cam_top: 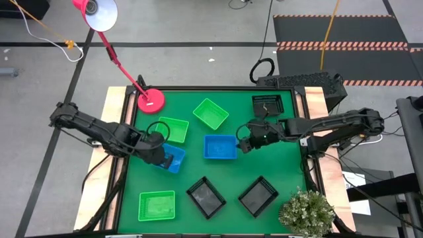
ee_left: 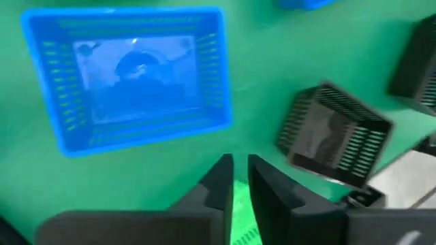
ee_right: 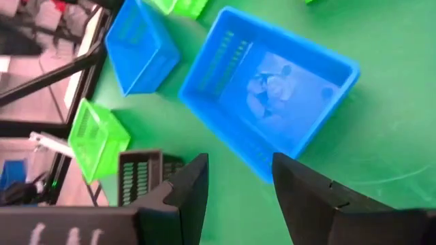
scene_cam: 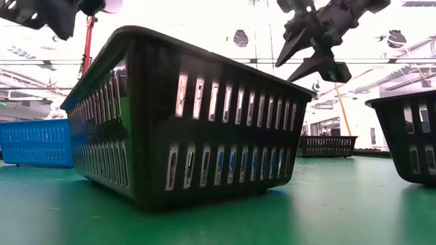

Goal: Stack baskets by color
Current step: Stack the left blue bin on the blue bins

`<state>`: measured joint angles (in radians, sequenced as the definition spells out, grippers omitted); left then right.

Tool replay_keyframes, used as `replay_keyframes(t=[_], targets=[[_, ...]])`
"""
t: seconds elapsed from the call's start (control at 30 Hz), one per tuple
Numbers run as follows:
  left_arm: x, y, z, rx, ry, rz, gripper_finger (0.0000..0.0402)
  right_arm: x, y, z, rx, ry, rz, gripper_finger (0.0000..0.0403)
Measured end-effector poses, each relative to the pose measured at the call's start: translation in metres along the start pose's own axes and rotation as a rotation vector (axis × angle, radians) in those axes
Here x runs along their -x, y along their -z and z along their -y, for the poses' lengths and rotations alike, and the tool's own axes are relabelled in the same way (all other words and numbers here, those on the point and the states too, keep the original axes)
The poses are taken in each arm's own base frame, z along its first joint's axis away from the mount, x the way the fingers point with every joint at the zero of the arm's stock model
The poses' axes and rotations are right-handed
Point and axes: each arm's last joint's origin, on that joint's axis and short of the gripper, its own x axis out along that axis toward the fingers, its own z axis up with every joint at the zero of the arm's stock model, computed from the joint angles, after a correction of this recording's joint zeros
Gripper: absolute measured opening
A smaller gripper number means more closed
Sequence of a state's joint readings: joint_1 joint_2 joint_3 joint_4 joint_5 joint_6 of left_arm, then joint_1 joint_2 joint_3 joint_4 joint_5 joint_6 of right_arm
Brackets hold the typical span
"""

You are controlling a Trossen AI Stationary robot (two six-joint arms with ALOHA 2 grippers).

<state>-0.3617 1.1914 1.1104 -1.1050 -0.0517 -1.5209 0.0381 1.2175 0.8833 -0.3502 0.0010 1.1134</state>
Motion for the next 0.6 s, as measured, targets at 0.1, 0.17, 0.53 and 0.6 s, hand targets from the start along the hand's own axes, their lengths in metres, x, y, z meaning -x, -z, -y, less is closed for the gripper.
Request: replay_keyframes(t=[0.1, 0.17, 0.53, 0.6], targets=[[-0.008, -0.002, -0.017, 0.018, -0.043, -0.005, 0.0079, 0.002, 0.007, -0.004, 0.019, -0.017, -0.016, 0.0155], [-0.014, -0.004, -0.029, 0.038, -0.068, -0.001, 0.0089, 0.004, 0.011, -0.006, 0.030, -0.028, -0.026, 0.0155], [-0.047, -0.013, -0.079, 0.133, -0.202, -0.063, 0.0142, 0.005, 0.025, -0.012, 0.032, -0.049, -0.065, 0.0155], [-0.052, -0.014, -0.084, 0.135, -0.223, -0.051, 0.0155, 0.005, 0.025, -0.012, 0.034, -0.049, -0.067, 0.0155]])
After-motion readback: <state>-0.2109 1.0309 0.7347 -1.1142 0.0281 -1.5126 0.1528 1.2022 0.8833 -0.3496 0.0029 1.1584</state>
